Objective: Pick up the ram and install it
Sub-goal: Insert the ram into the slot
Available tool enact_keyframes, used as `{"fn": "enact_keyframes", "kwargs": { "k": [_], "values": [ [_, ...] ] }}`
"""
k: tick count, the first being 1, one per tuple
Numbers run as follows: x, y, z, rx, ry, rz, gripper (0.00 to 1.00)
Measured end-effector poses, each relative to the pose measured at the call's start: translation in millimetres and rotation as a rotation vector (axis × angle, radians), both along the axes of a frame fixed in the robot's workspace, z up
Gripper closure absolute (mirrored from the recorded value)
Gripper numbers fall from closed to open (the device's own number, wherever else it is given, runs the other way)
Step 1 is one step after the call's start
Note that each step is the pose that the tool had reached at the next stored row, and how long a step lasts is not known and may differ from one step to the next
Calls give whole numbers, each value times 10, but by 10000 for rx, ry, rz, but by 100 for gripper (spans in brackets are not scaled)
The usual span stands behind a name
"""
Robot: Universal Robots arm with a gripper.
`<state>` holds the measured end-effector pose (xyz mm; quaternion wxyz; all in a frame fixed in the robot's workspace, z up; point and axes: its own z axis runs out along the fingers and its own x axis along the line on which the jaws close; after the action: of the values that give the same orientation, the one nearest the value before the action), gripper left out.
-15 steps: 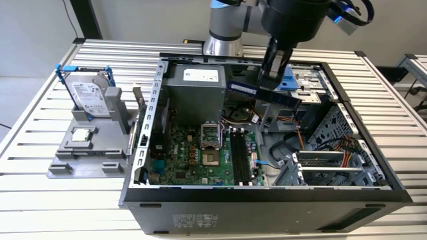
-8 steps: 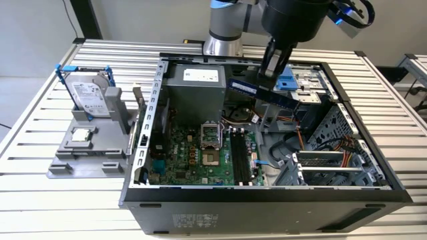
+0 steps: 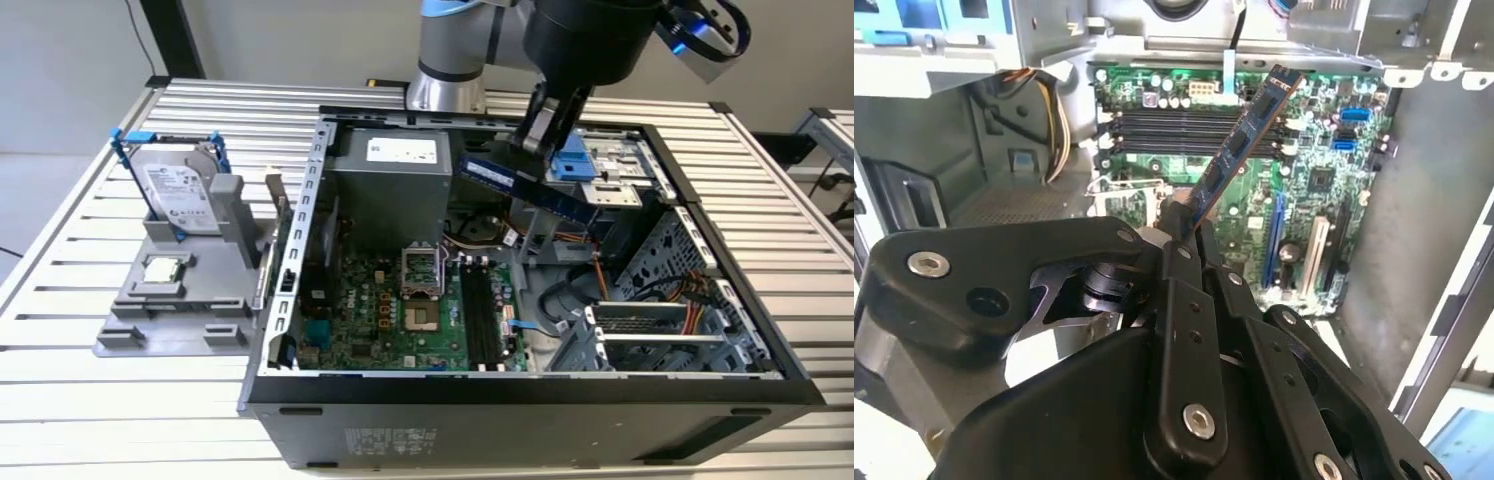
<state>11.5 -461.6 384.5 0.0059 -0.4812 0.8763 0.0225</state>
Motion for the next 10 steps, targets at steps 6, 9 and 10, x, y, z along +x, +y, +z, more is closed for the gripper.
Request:
{"fn": "enact_keyframes", "kwargs": {
  "k": [6, 9, 10],
  "values": [
    [0, -8, 0, 1, 0, -702, 100],
    [0, -11, 0, 0, 0, -1041, 100],
    [0, -13, 0, 0, 0, -1166, 100]
  ]
}}
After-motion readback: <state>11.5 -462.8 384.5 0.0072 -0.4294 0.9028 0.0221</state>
